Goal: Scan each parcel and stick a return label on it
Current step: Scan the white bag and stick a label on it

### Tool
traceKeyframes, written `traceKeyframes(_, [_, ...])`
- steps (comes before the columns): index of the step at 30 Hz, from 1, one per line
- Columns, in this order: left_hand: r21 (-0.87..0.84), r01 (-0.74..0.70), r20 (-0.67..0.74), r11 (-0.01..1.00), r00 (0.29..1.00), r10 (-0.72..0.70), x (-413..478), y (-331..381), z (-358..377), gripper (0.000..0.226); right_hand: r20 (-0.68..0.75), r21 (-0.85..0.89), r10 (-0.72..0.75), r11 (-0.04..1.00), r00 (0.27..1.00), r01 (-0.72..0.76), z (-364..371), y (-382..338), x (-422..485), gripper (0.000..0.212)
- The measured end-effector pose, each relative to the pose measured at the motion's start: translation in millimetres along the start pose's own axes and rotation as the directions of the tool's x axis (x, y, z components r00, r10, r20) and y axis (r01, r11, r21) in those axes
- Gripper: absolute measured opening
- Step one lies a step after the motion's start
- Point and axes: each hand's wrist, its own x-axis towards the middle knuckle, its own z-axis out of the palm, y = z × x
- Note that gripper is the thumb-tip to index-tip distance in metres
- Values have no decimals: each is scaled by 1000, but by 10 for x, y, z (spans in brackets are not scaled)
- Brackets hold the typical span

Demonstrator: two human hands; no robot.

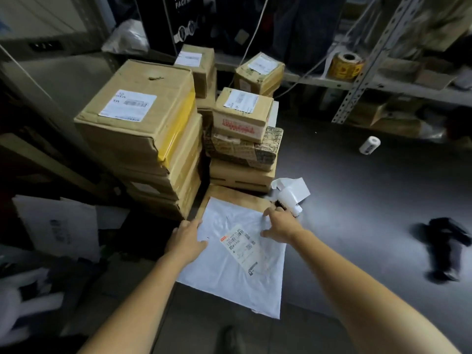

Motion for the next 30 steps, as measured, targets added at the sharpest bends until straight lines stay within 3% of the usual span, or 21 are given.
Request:
traceKeyframes(3, [29,4,-17,1000,1000,-4,28,0,38,61,-26,5,17,1000,1000,-17,70,16,72,68])
traceKeyframes(7, [-79,34,14,996,999,-33,92,22,46,59,-38,-40,30,999,999,-31,46,35,175,74])
traceKeyframes(13, [-210,103,31,972,995,-99,97,64,32,32,11,-78,-66,995,998,66,63,59,254,49])
traceKeyframes(17, [-538,92,84,838,995,-56,44,198,-6,29,24,0,-75,997,997,75,6,200,218,54])
traceKeyframes(21, [-714,144,128,685,989,-74,-100,385,-53,34,-6,217,-40,975,999,40,-193,496,35,68])
traceKeyframes(23, [-779,162,139,605,987,-86,-167,493,-53,36,37,416,-10,909,999,-6,-344,713,-65,62])
traceKeyframes(26, [-843,161,131,514,987,-94,-239,731,-17,39,126,756,5,647,992,-99,-579,1042,-223,51])
traceKeyframes(30, [-846,153,119,511,988,-99,-254,1258,83,49,77,834,48,544,996,-90,-893,1506,-371,36])
